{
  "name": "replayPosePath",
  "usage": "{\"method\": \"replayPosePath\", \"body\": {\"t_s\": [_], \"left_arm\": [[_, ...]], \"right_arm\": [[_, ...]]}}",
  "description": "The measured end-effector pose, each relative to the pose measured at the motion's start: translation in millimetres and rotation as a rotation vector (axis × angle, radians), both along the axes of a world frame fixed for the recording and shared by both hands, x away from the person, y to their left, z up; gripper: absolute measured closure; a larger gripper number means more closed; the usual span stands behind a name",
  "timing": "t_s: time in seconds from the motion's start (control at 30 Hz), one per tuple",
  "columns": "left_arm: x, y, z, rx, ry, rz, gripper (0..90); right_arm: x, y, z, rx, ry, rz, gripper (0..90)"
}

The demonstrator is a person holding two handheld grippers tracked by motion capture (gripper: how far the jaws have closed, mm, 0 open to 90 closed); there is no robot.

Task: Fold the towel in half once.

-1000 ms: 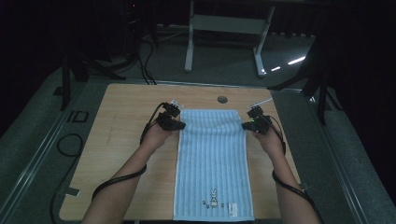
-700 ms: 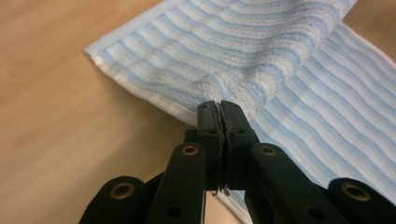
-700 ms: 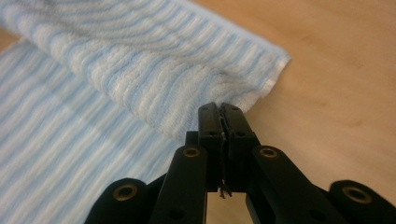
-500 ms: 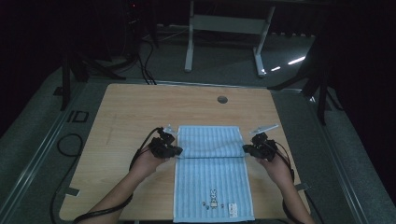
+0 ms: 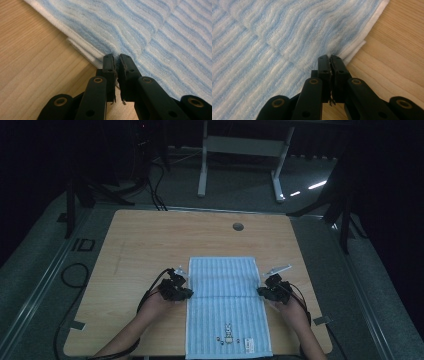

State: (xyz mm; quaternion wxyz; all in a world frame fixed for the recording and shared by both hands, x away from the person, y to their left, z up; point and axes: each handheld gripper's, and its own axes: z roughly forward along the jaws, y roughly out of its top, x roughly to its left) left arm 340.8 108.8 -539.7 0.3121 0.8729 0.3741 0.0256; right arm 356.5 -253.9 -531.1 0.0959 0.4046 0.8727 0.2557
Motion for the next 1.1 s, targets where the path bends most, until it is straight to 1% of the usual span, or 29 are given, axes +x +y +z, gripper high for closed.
{"method": "replayPosePath", "body": {"t_s": [0.03,0.1,0.17,0.2,0.23,0.27,0.3,0.37,0.4,0.47,0.5,0.53,0.57,0.6,0.63,0.67,0.7,0.73,0.8,0.83,0.9,0.93,1.0,1.1], "left_arm": [[-0.2,0.4,-0.1,-0.004,0.001,0.003,82.9],[-0.1,0.7,0.3,-0.007,0.007,0.009,82.6],[0.4,2.4,3.6,0.001,0.004,0.019,77.2],[0.7,4.2,6.0,-0.006,0.004,0.026,73.0],[1.0,6.6,8.9,0.0,-0.004,0.032,71.3],[0.7,8.7,11.7,0.003,-0.017,0.052,70.4],[1.0,11.1,14.3,0.006,-0.026,0.064,66.5],[3.3,16.3,18.4,-0.005,-0.026,0.08,64.6],[5.0,18.6,20.1,-0.006,-0.027,0.093,60.6],[9.8,22.5,22.5,-0.022,-0.017,0.103,57.5],[12.2,23.4,23.5,-0.027,-0.012,0.11,54.4],[13.9,23.4,24.5,-0.029,-0.01,0.12,53.8],[14.6,22.2,25.2,-0.036,-0.012,0.118,53.8],[14.7,20.1,25.3,-0.046,-0.012,0.107,53.9],[13.8,16.7,24.6,-0.048,-0.015,0.093,54.3],[12.8,12.7,23.1,-0.043,-0.022,0.078,55.8],[12.4,8.6,20.7,-0.041,-0.019,0.064,55.9],[12.1,4.5,17.8,-0.042,-0.02,0.055,55.9],[13.4,-2.4,11.6,-0.032,-0.009,0.043,55.9],[14.2,-5.6,8.7,-0.022,-0.008,0.04,55.9],[16.6,-10.2,4.0,0.012,-0.013,0.036,56.0],[17.7,-11.6,2.2,0.018,-0.017,0.035,56.0],[20.5,-12.0,2.1,0.024,-0.026,0.044,56.1],[24.8,-11.1,2.0,0.039,-0.037,0.047,56.1]], "right_arm": [[-0.2,-0.1,-0.1,0.001,0.0,0.0,86.2],[0.6,-0.8,1.2,0.001,0.009,-0.005,81.8],[0.7,-1.7,4.6,-0.01,0.005,-0.001,77.4],[0.2,-2.5,7.2,-0.008,0.001,-0.005,76.2],[-0.3,-3.8,10.1,-0.006,-0.007,-0.007,74.6],[-0.5,-5.5,12.9,-0.008,-0.019,-0.01,73.1],[-0.7,-7.4,15.7,-0.007,-0.022,-0.018,72.9],[0.8,-11.4,20.1,-0.004,-0.028,-0.022,69.7],[2.1,-13.0,22.1,-0.007,-0.03,-0.025,69.4],[5.7,-15.1,26.8,-0.013,-0.038,-0.035,67.9],[8.0,-15.6,29.2,-0.007,-0.038,-0.035,67.8],[10.2,-15.3,31.8,-0.002,-0.038,-0.037,67.9],[11.7,-14.0,34.2,0.002,-0.04,-0.042,68.6],[12.4,-11.6,35.7,0.009,-0.039,-0.037,69.6],[12.2,-8.0,36.0,0.015,-0.035,-0.022,69.6],[11.2,-3.4,35.3,0.013,-0.037,-0.008,70.3],[10.3,0.9,33.4,0.01,-0.04,0.006,70.7],[9.7,4.9,30.7,0.01,-0.03,0.016,70.6],[9.5,11.7,23.1,-0.006,-0.015,0.032,70.6],[9.5,14.3,19.2,-0.017,-0.008,0.033,70.6],[11.3,17.2,11.9,-0.037,0.001,0.039,70.6],[12.4,18.2,8.8,-0.05,0.005,0.038,70.6],[15.6,19.0,4.2,-0.047,0.015,0.032,70.6],[19.8,21.1,3.7,-0.046,0.012,0.025,70.6]]}}
